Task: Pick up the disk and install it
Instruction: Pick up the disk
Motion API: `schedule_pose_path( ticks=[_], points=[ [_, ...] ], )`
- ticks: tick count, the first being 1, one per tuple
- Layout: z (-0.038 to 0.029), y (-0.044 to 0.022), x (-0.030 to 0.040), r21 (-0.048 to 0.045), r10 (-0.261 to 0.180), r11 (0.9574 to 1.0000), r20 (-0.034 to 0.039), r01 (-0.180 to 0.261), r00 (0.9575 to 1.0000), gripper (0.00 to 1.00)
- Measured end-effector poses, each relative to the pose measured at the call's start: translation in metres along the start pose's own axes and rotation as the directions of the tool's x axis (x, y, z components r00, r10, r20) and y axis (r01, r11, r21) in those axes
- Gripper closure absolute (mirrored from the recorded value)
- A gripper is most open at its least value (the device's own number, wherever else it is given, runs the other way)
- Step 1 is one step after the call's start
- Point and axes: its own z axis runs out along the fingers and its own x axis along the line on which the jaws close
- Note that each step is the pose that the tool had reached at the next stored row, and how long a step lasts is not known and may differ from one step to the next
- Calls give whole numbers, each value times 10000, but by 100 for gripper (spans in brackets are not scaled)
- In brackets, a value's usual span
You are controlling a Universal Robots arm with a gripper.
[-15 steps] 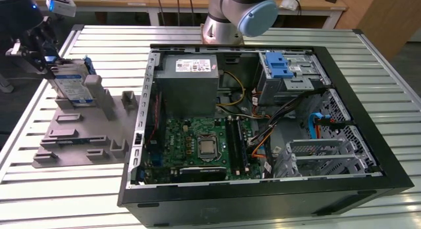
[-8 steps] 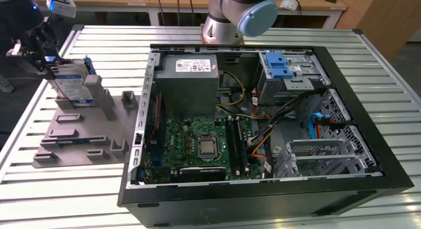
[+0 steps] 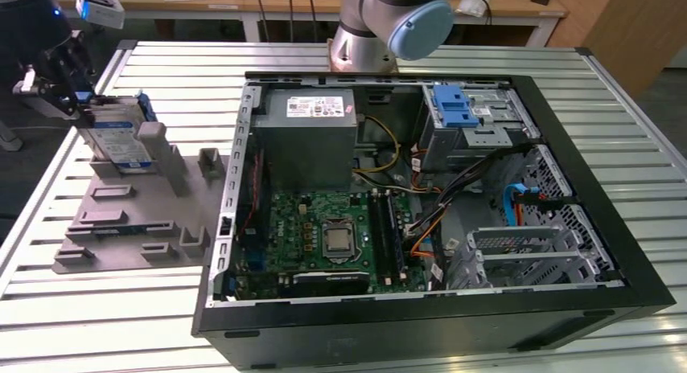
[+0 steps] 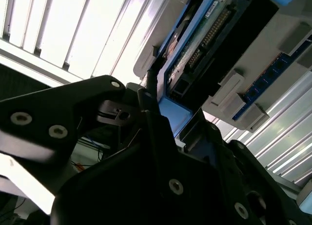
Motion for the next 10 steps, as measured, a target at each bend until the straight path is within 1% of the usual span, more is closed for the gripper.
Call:
schedule_pose_path(
  ticks=[1,2,6,7,10],
  points=[
    [0,0,0,0,0,10000,0,0,10000,53],
    [0,0,0,0,0,10000,0,0,10000,60],
    [0,0,0,-1,0,10000,-1,0,10000,62],
    [0,0,0,-1,0,10000,-1,0,10000,64],
    [0,0,0,0,0,10000,-2,0,10000,64]
  ],
)
